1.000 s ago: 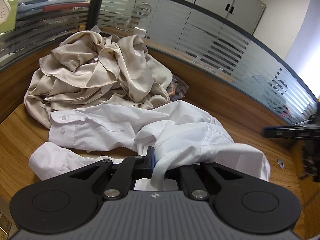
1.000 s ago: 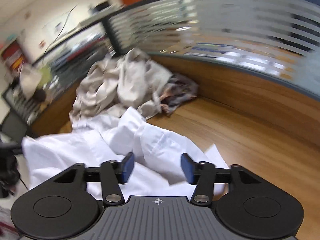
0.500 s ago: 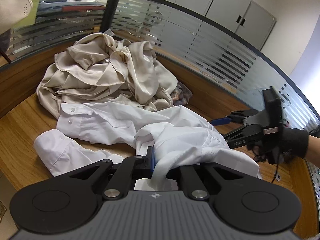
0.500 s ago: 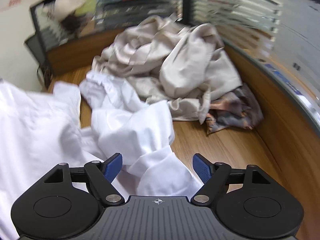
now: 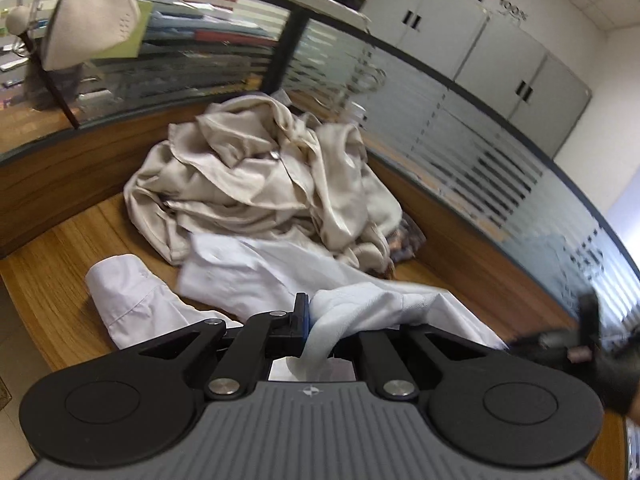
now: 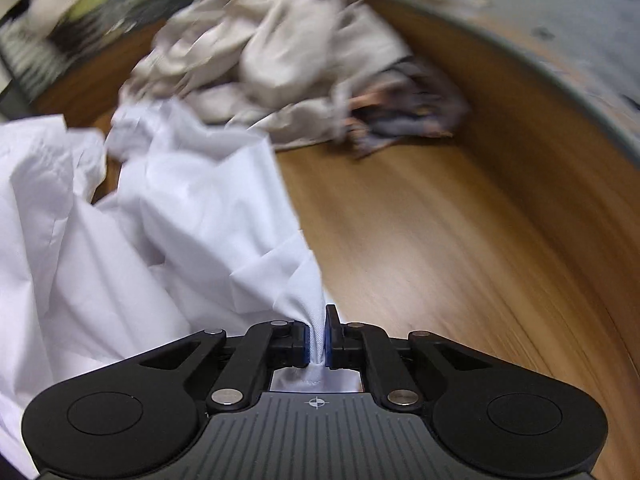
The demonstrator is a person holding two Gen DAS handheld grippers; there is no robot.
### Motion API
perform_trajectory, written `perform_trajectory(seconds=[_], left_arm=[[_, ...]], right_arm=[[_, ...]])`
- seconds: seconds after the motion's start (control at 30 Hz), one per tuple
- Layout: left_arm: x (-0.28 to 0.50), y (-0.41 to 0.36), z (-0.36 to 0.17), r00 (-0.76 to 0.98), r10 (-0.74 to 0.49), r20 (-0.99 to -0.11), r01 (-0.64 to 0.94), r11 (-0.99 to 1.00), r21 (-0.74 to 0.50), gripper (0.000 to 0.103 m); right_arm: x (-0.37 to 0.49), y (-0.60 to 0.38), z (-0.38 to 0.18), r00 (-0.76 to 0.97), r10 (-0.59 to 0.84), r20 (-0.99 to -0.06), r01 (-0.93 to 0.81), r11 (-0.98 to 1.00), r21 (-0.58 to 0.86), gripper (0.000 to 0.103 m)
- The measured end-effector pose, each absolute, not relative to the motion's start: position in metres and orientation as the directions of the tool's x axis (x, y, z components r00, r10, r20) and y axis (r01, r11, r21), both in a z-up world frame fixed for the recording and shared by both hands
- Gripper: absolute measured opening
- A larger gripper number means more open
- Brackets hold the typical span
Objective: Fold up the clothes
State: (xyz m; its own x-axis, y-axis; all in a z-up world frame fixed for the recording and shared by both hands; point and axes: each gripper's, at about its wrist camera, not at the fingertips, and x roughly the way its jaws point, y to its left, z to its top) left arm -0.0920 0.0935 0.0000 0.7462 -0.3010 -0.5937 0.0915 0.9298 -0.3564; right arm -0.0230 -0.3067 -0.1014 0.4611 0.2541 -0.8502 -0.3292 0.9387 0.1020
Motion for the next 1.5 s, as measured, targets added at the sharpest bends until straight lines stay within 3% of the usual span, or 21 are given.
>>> perform_trajectory(seconds=[0.3, 0.6, 0.83, 1.2, 1.37, 1.5], left_arm=[[-0.072, 0.095, 0.022, 0.728, -0.405, -0.553, 0.217, 0.902, -0.374, 0.003], [-0.049, 0.072, 0.059, 0.611, -0.605, -0.510, 0.378, 0.790, -0.483, 0.002], [-0.049, 0.063, 0.105, 0.495, -0.661, -0.565, 0.464, 0.750, -0.471, 0.002], [-0.029, 0.051, 0.230, 0.415, -0.777, -0.473, 0.547, 0.628, -0.553, 0.002], [0.010, -0.004, 0.206, 0.380, -0.773, -0.507, 0.569, 0.628, -0.531, 0.002], [0.041, -0.058, 0.145, 0.380, -0.714, -0.588, 0.580, 0.679, -0.449, 0.002]], right_arm=[[-0.143, -0.394, -0.043, 0.580, 0.118, -0.806, 0.153, 0.956, 0.250, 0.008], [-0.326, -0.427, 0.039, 0.723, -0.037, -0.690, 0.490, 0.730, 0.476, 0.008], [-0.445, -0.391, 0.101, 0.847, -0.124, -0.517, 0.496, 0.532, 0.686, 0.008], [-0.498, -0.373, 0.196, 0.948, -0.273, -0.162, 0.281, 0.486, 0.828, 0.008], [-0.454, -0.437, 0.182, 0.942, -0.301, -0.149, 0.279, 0.451, 0.848, 0.008], [-0.403, -0.494, 0.126, 0.911, -0.306, -0.276, 0.385, 0.394, 0.835, 0.008]])
